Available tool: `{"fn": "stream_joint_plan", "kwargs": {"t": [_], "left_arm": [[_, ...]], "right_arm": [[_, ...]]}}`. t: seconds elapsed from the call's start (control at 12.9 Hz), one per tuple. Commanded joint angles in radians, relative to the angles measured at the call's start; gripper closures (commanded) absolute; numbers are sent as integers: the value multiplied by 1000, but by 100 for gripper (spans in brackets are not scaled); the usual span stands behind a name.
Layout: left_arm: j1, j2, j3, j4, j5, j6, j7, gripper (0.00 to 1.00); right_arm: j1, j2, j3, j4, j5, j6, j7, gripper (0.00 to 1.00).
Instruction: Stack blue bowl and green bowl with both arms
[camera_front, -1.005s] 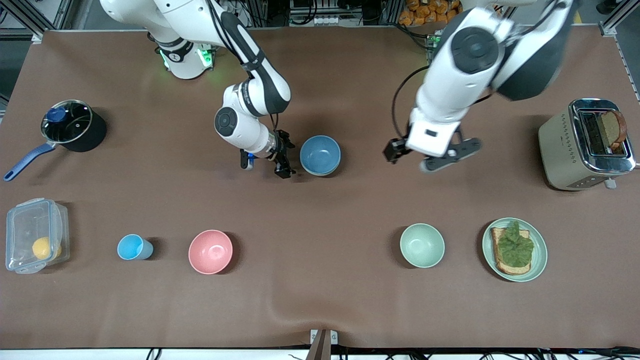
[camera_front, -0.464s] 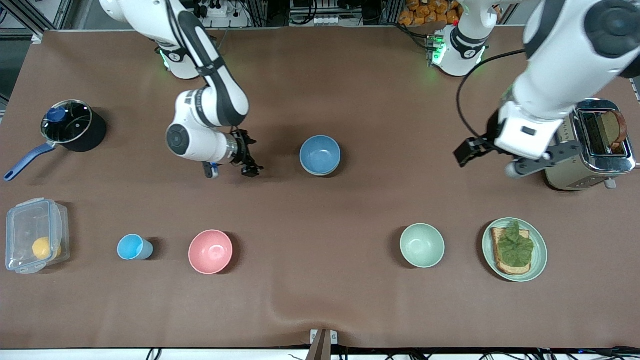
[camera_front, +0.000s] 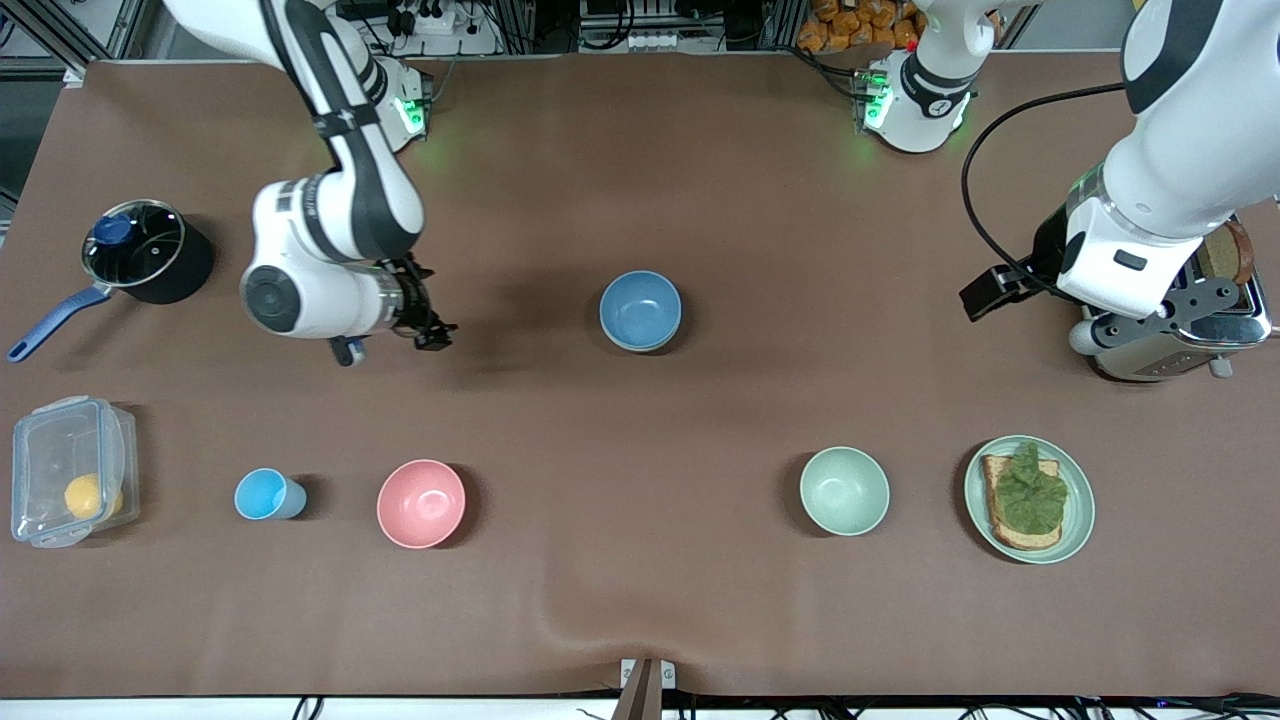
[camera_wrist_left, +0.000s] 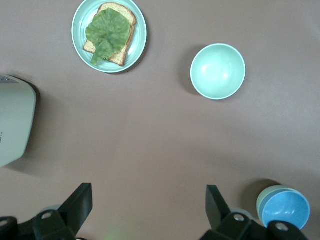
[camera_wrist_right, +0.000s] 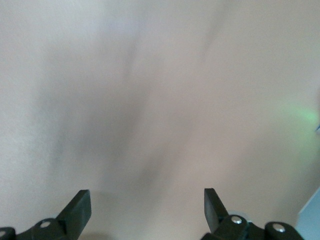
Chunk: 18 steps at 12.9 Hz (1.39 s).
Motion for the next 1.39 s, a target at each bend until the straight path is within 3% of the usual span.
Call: {"fn": "stream_joint_plan", "kwargs": {"t": [0.0,0.15,0.39,0.62,0.77,1.08,1.31], "left_arm": [[-4,-11,19,32,1,-34,85,0],[-47,-35,74,32,-11,-35,112,0],[-111,-81,186,6,-43,-57,217,0],[-133,-115,215,-40,-43,-54,250,0],[-183,-132,295,-67,-69,-45,257,0],[-165,-135,303,-74,-71,-45,322,0],[-163,-134,312,-72,-71,-38,323,0]], "right_arm": [[-142,-41,-12,104,-67,-175,-247,0],[-259,-34,-6,201,-90,-260,-423,0],[-344,-40,2,247,-219,-256,-634,0],[-576,-43,179,384,-230,-266,-828,0],[-603,-64,213,433,-276,-263,-876,0],[-704,-141,417,458,-340,-234,-917,0],[-730,-189,437,445,-351,-184,-934,0]]}}
